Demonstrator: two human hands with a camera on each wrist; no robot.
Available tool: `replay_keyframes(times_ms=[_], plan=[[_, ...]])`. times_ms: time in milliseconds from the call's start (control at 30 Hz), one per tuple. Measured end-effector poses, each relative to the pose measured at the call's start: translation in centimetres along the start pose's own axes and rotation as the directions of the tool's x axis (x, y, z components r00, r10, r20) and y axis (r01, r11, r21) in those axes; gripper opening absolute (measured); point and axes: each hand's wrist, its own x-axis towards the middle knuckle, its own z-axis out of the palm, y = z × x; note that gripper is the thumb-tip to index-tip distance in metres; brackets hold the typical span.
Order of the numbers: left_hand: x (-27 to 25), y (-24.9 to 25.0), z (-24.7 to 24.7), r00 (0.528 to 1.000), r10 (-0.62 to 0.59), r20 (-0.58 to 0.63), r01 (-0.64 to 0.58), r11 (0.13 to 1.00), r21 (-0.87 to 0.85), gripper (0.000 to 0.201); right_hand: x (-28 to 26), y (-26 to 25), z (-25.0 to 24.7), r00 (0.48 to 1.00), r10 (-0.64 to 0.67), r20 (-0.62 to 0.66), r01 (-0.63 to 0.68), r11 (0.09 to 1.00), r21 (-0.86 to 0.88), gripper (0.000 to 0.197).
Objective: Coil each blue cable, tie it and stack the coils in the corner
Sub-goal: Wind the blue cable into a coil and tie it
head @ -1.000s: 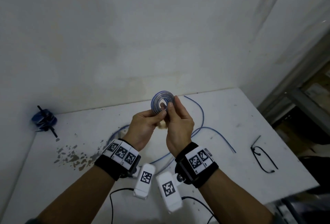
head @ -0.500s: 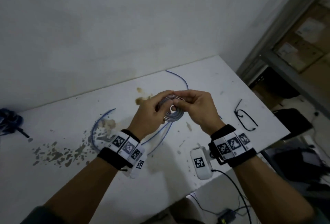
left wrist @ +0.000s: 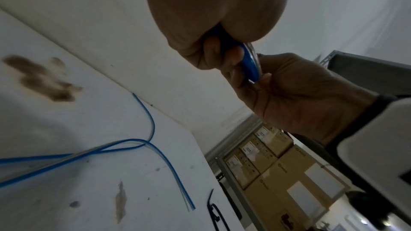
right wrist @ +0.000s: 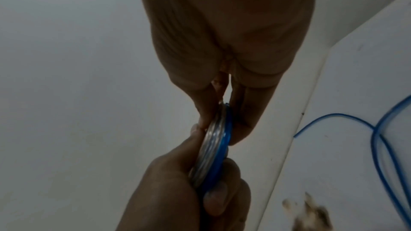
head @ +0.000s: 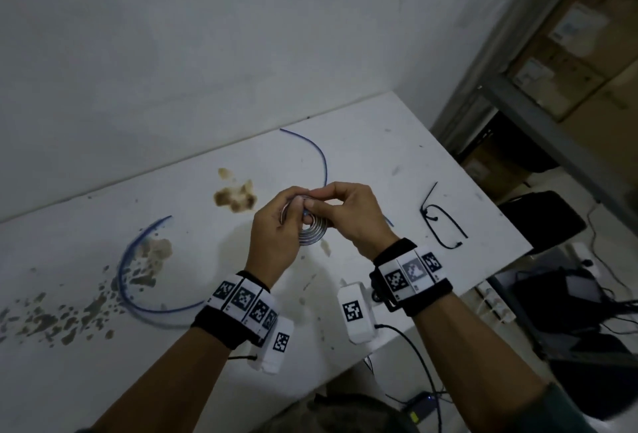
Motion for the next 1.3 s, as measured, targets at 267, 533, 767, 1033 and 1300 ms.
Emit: replay_keyframes(times_ms=[267,533,767,1033,1300], plan=[[2.4,-1.7,9.2,0.987,0.017,-0.161,0.000,0.995,0.102,0.024,5.1,2.6,-8.2,0.987,0.144,0.071,-0.148,0.987,0.056,0.017],[3.8,-2.7,15.0,0.979,-0.115,-0.169,0.133,0.986,0.100,0.027,7.1,5.0,-13.6,0.991,0.117,0.062,-0.121,0.990,0.066,0.016],[3.2,-4.1,17.9,0.980,-0.177,-0.086,0.188,0.973,0.131,0.031,6.1,7.6,-16.8,0.973,0.230,0.007,-0.228,0.961,0.154,0.033],[2.5,-6.1,19.0,0.968,-0.227,-0.107,0.242,0.958,0.155,0.028,7.7,14.7,-25.6,0.971,0.181,-0.159,-0.236,0.576,-0.783,0.027],[2.0,-7.1,18.0,0.953,-0.252,-0.168,0.279,0.947,0.160,0.028,6.5,16.6,-26.0,0.974,0.209,-0.089,-0.189,0.529,-0.827,0.047]])
